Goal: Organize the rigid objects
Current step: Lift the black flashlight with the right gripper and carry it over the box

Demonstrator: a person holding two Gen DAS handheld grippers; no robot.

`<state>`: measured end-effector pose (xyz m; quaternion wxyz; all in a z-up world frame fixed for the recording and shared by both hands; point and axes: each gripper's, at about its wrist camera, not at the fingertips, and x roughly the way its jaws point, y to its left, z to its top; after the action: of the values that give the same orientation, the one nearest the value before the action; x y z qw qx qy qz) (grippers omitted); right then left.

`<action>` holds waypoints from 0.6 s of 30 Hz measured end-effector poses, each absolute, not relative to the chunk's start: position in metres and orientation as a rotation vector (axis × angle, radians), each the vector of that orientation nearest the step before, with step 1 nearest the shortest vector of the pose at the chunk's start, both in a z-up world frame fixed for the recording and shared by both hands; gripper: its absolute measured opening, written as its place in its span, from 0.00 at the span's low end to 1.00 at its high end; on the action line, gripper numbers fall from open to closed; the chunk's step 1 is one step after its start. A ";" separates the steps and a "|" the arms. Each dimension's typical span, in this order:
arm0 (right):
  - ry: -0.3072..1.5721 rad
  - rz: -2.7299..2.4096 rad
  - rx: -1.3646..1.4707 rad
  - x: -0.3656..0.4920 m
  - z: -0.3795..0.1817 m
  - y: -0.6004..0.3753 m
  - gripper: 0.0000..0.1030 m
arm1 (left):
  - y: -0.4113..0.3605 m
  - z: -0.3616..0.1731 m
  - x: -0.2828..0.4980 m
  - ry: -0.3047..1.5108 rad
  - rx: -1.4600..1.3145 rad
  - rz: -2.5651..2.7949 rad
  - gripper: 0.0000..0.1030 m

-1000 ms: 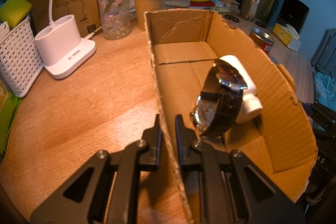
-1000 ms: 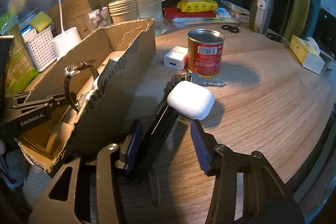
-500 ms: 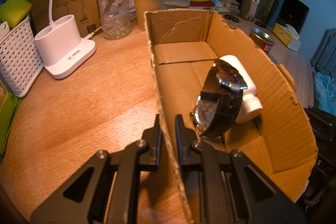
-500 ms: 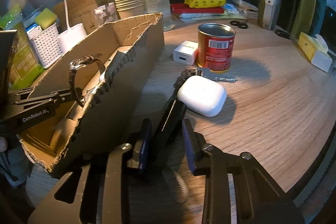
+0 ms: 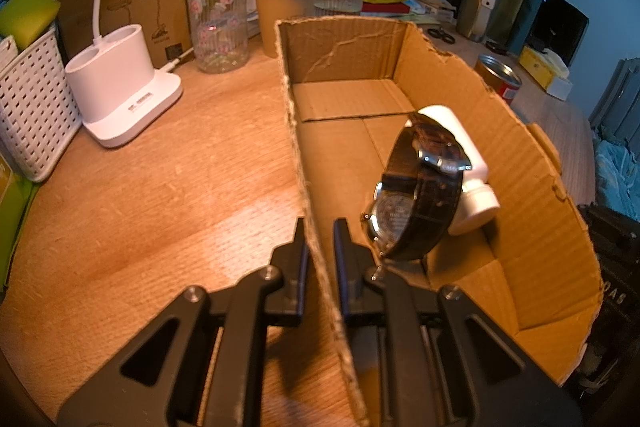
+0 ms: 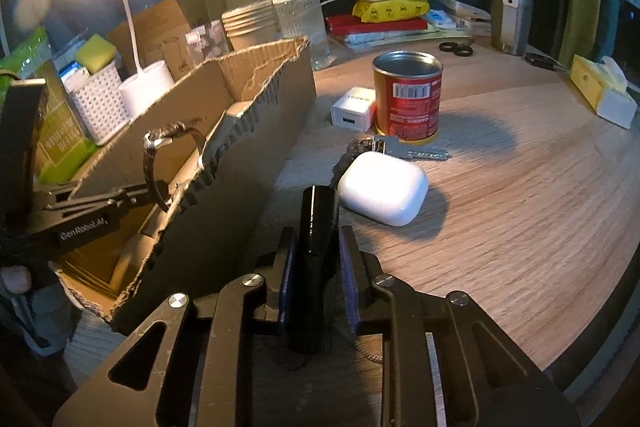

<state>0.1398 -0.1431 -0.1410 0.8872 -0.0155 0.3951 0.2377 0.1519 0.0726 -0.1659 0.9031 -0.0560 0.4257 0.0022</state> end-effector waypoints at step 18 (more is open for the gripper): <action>0.671 0.510 0.042 0.131 -0.085 -0.164 0.21 | 0.070 -0.166 0.151 0.880 -0.128 -0.001 0.13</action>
<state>0.1313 -0.1639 -0.0846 0.9123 0.0206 0.3254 0.2477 0.1506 0.0700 -0.1662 0.9028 -0.0620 0.4256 -0.0005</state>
